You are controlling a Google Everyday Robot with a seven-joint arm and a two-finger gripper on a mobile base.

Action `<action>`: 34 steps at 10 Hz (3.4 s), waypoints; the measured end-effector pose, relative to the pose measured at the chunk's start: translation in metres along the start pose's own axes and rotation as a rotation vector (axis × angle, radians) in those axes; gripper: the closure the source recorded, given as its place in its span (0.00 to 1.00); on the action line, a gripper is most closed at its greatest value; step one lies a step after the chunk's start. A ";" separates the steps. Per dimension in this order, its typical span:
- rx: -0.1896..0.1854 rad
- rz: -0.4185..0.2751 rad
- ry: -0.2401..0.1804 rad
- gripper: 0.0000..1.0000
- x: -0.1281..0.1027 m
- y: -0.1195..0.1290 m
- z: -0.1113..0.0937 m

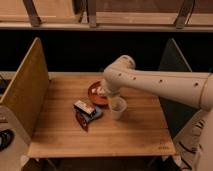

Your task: Move the arm in a circular motion

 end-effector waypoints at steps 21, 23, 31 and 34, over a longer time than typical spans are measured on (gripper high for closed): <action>0.115 0.012 0.199 0.20 0.067 -0.015 -0.007; 0.154 0.069 0.233 0.20 0.097 -0.053 -0.014; 0.093 -0.235 0.037 0.20 -0.078 -0.081 0.028; 0.062 -0.316 -0.066 0.20 -0.118 -0.023 0.016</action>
